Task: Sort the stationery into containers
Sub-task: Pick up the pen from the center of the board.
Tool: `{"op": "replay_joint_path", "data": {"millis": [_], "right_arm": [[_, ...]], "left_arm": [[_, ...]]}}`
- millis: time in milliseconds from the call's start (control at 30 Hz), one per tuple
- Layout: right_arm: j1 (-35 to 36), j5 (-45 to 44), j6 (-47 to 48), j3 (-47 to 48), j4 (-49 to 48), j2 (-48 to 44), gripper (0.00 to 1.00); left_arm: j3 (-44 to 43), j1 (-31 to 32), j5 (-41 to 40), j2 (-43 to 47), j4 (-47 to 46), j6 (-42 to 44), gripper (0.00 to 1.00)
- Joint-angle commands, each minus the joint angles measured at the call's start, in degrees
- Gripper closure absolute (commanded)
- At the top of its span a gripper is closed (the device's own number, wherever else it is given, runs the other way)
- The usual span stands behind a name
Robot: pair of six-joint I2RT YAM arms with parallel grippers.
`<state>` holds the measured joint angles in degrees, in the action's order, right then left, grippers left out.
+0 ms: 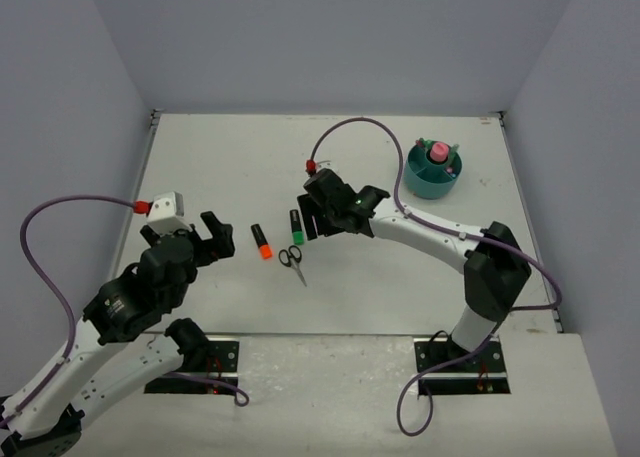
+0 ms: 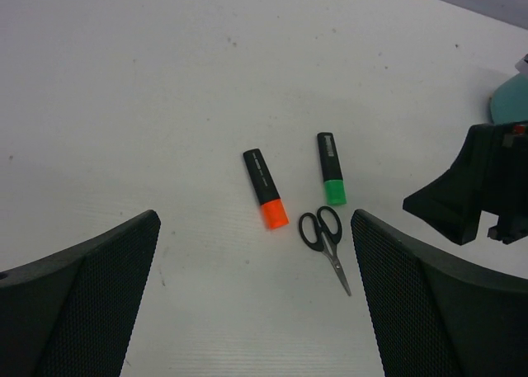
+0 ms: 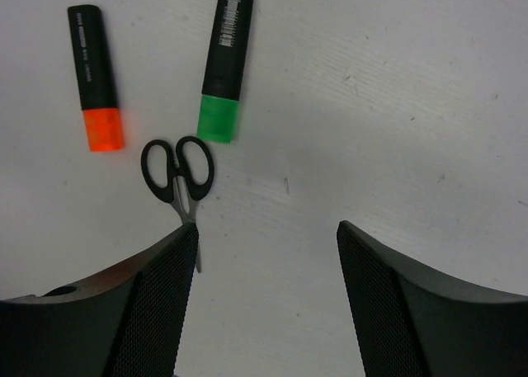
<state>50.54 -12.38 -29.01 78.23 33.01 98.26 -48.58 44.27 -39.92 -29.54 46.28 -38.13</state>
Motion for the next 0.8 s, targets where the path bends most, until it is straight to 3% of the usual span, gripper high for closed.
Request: {"op": "replay_joint_path", "data": {"millis": [0,167,267,433,567,767], "right_arm": [[0.0,-1.2,-6.3,5.4,-1.0,4.4,0.29],[0.6,-3.2,-9.6,8.0,0.6,8.0,0.29],[0.8,-5.1,-12.0,2.4,-2.7,2.4,0.28],[2.2,-9.8,-13.7,-3.8,-2.0,-7.5,0.18],[3.2,-14.1,-13.9,-10.1,-1.1,-16.4,0.01],[3.1,-15.3,-14.5,-19.1,-3.0,-23.3,0.01]], "left_arm": [[1.0,0.0,-0.9,0.4,-2.0,1.7,0.00],[-0.6,-0.1,-2.6,-6.7,0.4,-1.5,0.00],[-2.6,0.0,-2.8,-13.6,3.1,-11.0,0.00],[-0.4,-1.3,-5.5,-26.5,-2.8,-21.8,0.00],[-7.6,-6.6,-2.8,-44.0,-5.2,-22.1,0.00],[-11.1,-13.1,3.4,-57.6,-12.8,-18.4,0.04]]}}
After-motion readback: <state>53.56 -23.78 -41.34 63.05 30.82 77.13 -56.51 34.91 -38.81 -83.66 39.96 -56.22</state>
